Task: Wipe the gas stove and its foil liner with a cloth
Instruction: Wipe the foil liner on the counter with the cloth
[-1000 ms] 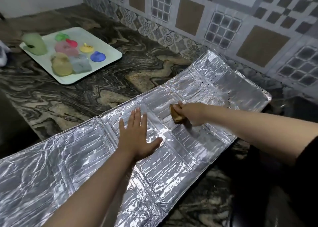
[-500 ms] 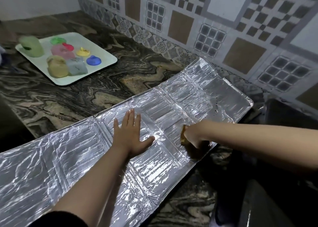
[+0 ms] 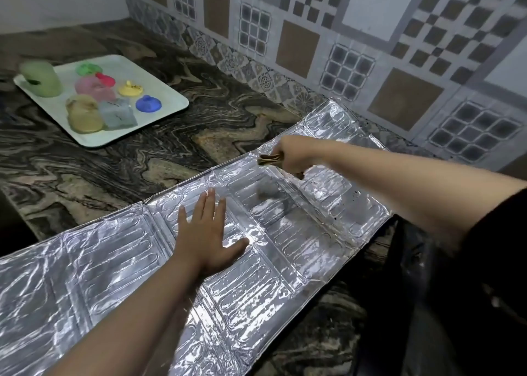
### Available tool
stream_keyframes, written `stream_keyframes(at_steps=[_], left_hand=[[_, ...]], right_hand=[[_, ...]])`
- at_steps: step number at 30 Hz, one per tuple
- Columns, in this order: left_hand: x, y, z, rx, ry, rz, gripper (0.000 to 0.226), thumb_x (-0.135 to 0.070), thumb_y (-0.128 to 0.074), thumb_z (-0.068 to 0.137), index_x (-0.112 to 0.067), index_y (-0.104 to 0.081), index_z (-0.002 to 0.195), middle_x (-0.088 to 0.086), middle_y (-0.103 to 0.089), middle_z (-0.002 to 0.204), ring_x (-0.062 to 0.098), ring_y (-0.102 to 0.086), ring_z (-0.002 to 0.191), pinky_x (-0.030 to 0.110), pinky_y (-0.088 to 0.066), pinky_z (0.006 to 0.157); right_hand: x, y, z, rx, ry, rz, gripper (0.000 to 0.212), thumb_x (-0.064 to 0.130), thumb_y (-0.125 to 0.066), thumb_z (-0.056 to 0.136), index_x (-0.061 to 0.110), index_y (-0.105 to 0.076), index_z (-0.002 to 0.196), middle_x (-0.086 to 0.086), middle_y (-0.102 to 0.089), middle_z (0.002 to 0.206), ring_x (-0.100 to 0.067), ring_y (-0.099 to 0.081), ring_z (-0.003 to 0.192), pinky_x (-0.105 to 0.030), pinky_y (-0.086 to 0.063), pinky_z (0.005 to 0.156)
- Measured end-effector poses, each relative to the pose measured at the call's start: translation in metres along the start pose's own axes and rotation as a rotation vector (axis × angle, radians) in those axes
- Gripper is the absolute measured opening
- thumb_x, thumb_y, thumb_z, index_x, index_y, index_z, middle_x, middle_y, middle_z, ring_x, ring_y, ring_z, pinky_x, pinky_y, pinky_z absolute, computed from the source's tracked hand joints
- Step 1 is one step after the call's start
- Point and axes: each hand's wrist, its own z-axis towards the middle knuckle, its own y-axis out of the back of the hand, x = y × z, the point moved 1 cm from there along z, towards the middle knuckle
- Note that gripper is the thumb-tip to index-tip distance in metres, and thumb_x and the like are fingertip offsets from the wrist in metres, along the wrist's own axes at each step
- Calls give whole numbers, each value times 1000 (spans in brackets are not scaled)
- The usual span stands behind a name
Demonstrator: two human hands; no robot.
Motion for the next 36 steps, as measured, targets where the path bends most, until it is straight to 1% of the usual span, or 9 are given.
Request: stream_keyframes(at_steps=[2, 5, 8, 11, 21, 26, 31, 34, 36], left_hand=[[0, 1, 0, -3, 8, 0, 110, -86, -10, 69, -19, 1, 155, 6, 20, 159, 21, 16, 148, 59, 4, 115], [-1, 1, -2, 2, 20, 12, 109, -86, -12, 70, -19, 4, 154, 4, 24, 158, 19, 19, 147, 57, 5, 114], [-2, 0, -3, -30, 20, -38, 108, -85, -20, 72, -18, -2, 155, 2, 20, 158, 19, 16, 147, 57, 5, 114], [-2, 0, -3, -33, 11, -44, 107, -84, -23, 73, -17, -5, 155, 2, 18, 159, 19, 15, 147, 58, 5, 114], [-2, 1, -2, 14, 23, 22, 111, -88, -10, 69, -19, 2, 155, 4, 23, 158, 19, 16, 148, 58, 3, 115], [-2, 2, -2, 9, 17, 1, 112, -88, -10, 67, -18, -2, 155, 3, 21, 159, 19, 13, 148, 58, 2, 115], [-2, 2, -3, 9, 13, 0, 114, -88, -9, 66, -17, -2, 155, 4, 19, 159, 19, 13, 148, 58, 2, 115], [-2, 2, -3, 7, 14, -3, 114, -87, -10, 66, -17, -3, 155, 5, 16, 160, 20, 12, 148, 58, 1, 115], [-3, 2, -2, 10, 18, 4, 115, -87, -9, 65, -16, -4, 155, 5, 14, 160, 20, 12, 148, 58, 1, 115]], right_hand=[[12, -7, 20, -130, 83, 23, 47, -4, -47, 83, 20, -67, 119, -7, -70, 98, -23, -60, 87, -27, -44, 68], [28, -29, 45, -193, 154, 48, 46, -4, -50, 82, 16, -68, 120, -9, -69, 116, -28, -63, 108, -28, -48, 85], [36, -61, 54, -95, 240, -167, 43, 2, -49, 85, 13, -60, 125, -13, -63, 121, -33, -58, 112, -32, -47, 88], [27, -76, 53, -67, 234, -197, 46, 8, -51, 87, 14, -50, 132, -15, -57, 128, -34, -56, 113, -33, -47, 88], [-2, -70, -19, 164, 304, -275, 48, 4, -52, 90, 26, -56, 132, -10, -58, 124, -28, -57, 104, -22, -34, 73], [-9, -76, -49, 263, 265, -335, 49, -1, -52, 86, 22, -59, 129, -10, -64, 118, -21, -51, 84, -21, -34, 68], [-20, -95, -74, 441, 256, -375, 45, 2, -56, 83, 17, -64, 124, -10, -68, 116, -30, -61, 105, -24, -43, 80], [-35, -107, -77, 570, 156, -300, 41, 6, -62, 83, 18, -66, 122, -11, -68, 114, -28, -62, 93, -28, -46, 81], [-43, -109, -78, 662, 82, -213, 42, 0, -62, 82, 16, -67, 120, -11, -70, 102, -23, -55, 82, -28, -43, 76]])
